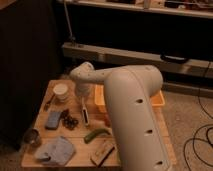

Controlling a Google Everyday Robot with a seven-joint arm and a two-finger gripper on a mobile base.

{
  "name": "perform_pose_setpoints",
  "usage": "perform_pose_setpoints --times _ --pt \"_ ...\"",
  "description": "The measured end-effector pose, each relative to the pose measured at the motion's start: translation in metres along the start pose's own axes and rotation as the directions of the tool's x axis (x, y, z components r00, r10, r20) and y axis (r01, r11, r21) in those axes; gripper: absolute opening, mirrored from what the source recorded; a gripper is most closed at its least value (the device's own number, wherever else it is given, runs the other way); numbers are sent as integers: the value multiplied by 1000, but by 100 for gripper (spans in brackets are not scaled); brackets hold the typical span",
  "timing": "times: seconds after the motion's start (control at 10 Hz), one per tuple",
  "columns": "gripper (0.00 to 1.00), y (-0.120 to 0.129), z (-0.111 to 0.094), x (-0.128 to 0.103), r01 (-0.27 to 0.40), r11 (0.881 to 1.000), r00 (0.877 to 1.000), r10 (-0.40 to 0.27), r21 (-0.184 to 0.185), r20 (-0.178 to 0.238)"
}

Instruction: Place brush in table surface

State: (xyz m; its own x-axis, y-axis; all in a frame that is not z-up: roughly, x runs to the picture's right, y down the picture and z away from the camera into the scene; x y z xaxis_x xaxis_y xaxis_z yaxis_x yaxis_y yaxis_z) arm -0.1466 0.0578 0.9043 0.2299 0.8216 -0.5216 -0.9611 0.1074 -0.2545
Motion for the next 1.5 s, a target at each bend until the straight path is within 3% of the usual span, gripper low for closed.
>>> perform_pose_setpoints --times 0.3,0.7,0.8,1.1,1.3,1.5 --pt "0 -5 -53 -3 -18 999 999 20 -42 41" --pt "0 -8 -126 -3 3 984 993 18 -178 113" --pt "0 -6 -134 -2 13 979 992 13 -203 124" --pt "0 -7 -151 2 46 947 988 4 -319 154" --pt "0 -9 -157 4 60 936 985 0 -346 170" --pt "0 4 -149 4 89 947 985 -37 -310 170"
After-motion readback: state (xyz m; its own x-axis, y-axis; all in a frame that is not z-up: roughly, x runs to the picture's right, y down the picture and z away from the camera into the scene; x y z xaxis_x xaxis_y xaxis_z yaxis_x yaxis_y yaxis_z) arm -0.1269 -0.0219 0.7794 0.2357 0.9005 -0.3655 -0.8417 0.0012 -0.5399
